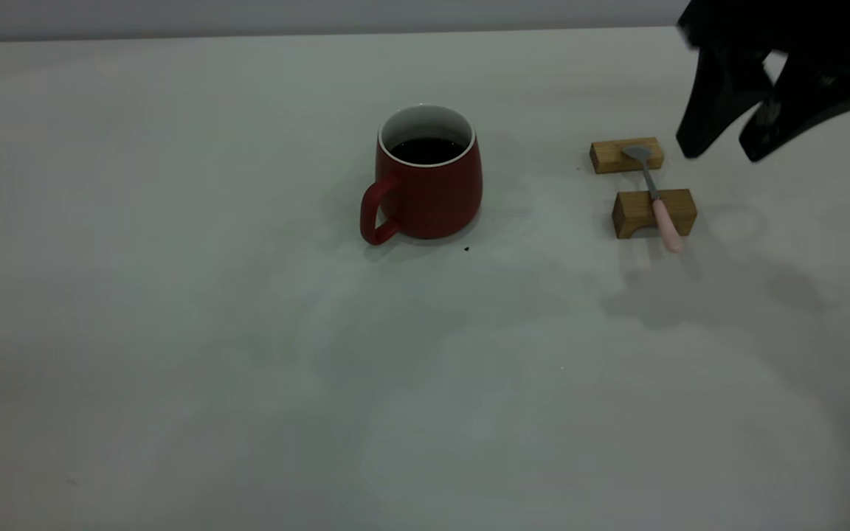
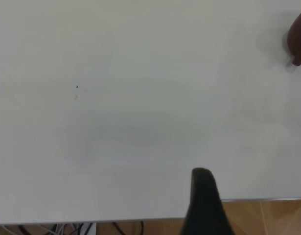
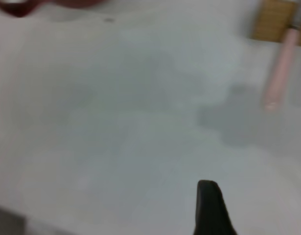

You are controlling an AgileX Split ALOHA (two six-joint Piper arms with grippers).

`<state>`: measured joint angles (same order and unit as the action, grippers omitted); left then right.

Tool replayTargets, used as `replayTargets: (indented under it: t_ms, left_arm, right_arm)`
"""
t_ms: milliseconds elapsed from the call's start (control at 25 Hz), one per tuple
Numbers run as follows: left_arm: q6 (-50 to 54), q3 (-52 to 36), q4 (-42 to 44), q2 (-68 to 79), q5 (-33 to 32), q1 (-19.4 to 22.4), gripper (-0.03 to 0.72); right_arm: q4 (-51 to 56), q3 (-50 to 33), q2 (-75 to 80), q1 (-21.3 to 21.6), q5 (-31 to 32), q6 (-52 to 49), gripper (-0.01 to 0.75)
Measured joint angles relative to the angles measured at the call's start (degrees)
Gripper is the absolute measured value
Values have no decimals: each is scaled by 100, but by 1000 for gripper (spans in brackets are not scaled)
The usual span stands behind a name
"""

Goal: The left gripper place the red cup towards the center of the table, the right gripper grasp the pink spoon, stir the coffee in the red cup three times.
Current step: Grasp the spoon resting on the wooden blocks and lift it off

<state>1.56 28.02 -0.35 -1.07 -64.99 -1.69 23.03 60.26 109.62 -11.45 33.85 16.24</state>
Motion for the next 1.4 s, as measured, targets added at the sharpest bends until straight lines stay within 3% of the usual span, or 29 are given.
replayTargets:
  t_ms: [120,440,1160,1280,1400]
  left_arm:
    - [0,0,0,0,0,0,586]
    - [0,0,0,0,0,0,586]
    - [0,0,0,0,0,0,586]
    - [0,0,0,0,0,0,586]
    - [0,0,0,0,0,0,586]
  right_arm:
    - [-415,413,516,0,0,-543,515]
    - [-524,1175,1548,-121,114,-696,608]
    - [-786,1648,2739,-128,-299,-1084,591]
    - [-786,1654,2744,-128,-391,-1084,557]
    - [-797,1654,2744,-128,-394,-1084,443]
